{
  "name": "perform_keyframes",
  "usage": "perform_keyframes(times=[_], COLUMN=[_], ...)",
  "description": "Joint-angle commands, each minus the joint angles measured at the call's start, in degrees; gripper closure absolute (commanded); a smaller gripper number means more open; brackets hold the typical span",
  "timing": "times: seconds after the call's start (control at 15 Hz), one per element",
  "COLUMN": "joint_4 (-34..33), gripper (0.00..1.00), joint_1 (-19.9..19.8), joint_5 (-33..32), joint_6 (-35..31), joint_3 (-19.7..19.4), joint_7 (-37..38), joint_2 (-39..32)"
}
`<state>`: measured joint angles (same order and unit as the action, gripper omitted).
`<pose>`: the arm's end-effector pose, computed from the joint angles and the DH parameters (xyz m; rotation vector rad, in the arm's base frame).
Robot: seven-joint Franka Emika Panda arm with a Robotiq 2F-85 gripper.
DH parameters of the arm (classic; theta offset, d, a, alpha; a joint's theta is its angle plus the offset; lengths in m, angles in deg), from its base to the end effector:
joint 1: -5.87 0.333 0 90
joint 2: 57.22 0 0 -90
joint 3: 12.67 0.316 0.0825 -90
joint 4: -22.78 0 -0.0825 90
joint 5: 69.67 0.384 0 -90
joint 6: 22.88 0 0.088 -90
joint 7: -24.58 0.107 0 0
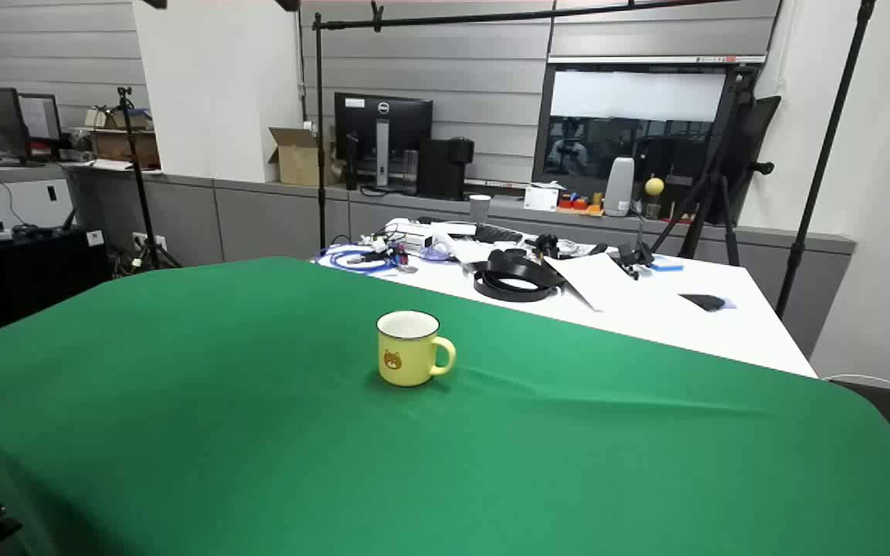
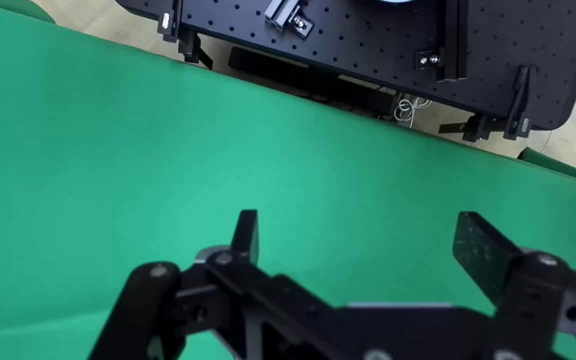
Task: Move the cup slightly down on the table
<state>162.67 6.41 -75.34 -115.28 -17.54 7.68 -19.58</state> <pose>0.3322 -0.0388 0.5114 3.0886 0.3948 -0.2787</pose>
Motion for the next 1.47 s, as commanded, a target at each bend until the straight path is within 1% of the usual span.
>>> perform_keyframes(times=[0.0, 0.6, 0.67, 0.8, 0.93, 1.2, 1.27, 1.4], joint_4=[-0.1, -0.1, -0.2, -0.3, -0.2, 0.0, -0.2, -0.3], gripper=[0.0, 0.0, 0.0, 0.0, 0.0, 0.0, 0.0, 0.0], joint_1=[0.4, 0.4, 0.1, -1.1, -2.9, -7.8, -8.9, -10.3], joint_5=[-0.1, -0.1, -0.6, -1.9, -4.8, -8.9, -8.7, -8.3], joint_6=[0.1, 0.0, -0.6, -4.0, -11.3, -27.7, -30.8, -37.3], joint_3=[-0.3, -0.3, -0.1, 0.3, 0.3, -1.4, -1.6, -0.9], joint_7=[0.2, 0.2, 0.8, 3.5, 6.8, 12.7, 14.7, 19.2], joint_2=[0.0, 0.0, -0.3, -1.3, -3.2, -10.6, -12.6, -15.1])
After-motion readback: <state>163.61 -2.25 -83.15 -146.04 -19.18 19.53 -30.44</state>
